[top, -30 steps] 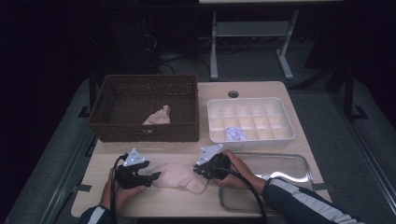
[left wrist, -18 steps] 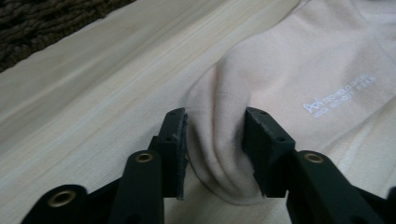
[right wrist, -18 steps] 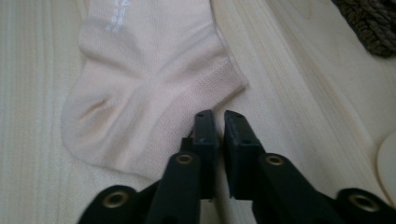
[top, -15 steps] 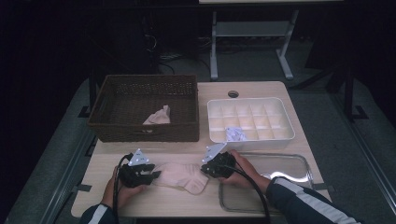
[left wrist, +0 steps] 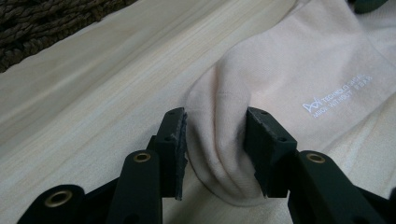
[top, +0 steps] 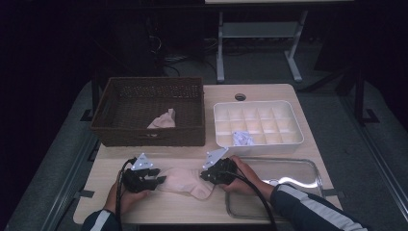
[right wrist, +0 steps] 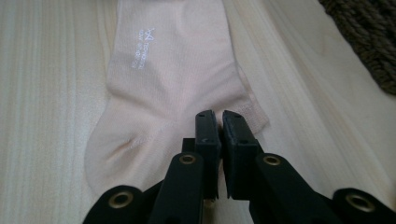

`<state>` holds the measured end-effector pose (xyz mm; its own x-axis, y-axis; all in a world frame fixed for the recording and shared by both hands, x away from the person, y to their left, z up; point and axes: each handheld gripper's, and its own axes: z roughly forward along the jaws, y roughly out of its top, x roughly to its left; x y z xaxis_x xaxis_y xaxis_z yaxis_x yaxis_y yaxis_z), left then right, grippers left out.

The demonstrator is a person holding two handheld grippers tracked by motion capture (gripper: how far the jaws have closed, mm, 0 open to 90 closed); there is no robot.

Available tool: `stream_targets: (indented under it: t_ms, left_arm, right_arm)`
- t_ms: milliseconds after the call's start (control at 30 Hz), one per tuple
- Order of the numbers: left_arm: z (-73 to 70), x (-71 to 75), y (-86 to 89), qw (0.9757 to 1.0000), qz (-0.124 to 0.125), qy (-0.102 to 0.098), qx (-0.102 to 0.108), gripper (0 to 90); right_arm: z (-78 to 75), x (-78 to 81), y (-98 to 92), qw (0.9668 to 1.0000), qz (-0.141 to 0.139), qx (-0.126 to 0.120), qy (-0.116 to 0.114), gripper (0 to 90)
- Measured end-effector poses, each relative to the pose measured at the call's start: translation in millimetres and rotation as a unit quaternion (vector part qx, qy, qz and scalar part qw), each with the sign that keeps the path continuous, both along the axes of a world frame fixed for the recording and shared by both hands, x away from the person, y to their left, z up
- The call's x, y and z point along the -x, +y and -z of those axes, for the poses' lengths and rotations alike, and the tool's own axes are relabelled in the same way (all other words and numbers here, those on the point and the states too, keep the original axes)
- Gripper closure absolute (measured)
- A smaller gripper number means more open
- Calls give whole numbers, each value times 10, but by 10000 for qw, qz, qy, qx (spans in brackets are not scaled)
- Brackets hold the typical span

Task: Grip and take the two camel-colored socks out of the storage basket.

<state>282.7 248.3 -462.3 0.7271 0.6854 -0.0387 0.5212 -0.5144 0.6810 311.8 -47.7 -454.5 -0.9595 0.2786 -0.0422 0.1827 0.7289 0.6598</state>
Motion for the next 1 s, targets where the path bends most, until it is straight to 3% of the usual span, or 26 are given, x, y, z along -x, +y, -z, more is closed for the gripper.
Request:
stream_targets:
  t_ms: [233,333,367,467,533,567,667,700,767,800,1000]
  left_arm:
    - [6,-4,4,10000,1,-13,20,589]
    - [7,-8,5,10000,1,-11,29,590]
    - [7,-8,6,10000,-3,-13,25,590]
    - [7,-10,8,10000,-17,-19,25,588]
    - [5,-14,11,10000,-41,-16,15,562]
    - [3,-23,24,10000,-78,11,16,557]
    - [3,-32,45,9999,-102,-8,-8,524]
    - [-14,-39,79,9998,-175,-30,-131,531]
    - [-19,-41,98,9996,-216,-59,-169,534]
    - [-12,-54,143,9994,-333,-40,-117,526]
    - [-19,-92,201,9992,-404,-8,-79,482]
  right_arm:
    - [-220,-6,-42,9995,204,-122,-201,869]
    - [-251,-32,-17,9989,223,-39,-407,839]
    - [-220,-72,20,9986,346,-65,-398,793]
    - [-149,-87,53,9992,275,43,-297,795]
    - [-153,-63,59,9994,176,3,-311,810]
    - [-174,-14,69,9993,-46,-194,-303,844]
    - [-154,52,114,9996,-147,-200,-149,860]
    - [-82,64,145,9992,-357,-23,-189,873]
    - [-41,74,157,9990,-412,31,-147,873]
    - [34,83,162,9989,-427,185,-27,871]
    - [50,56,125,9989,-424,150,124,877]
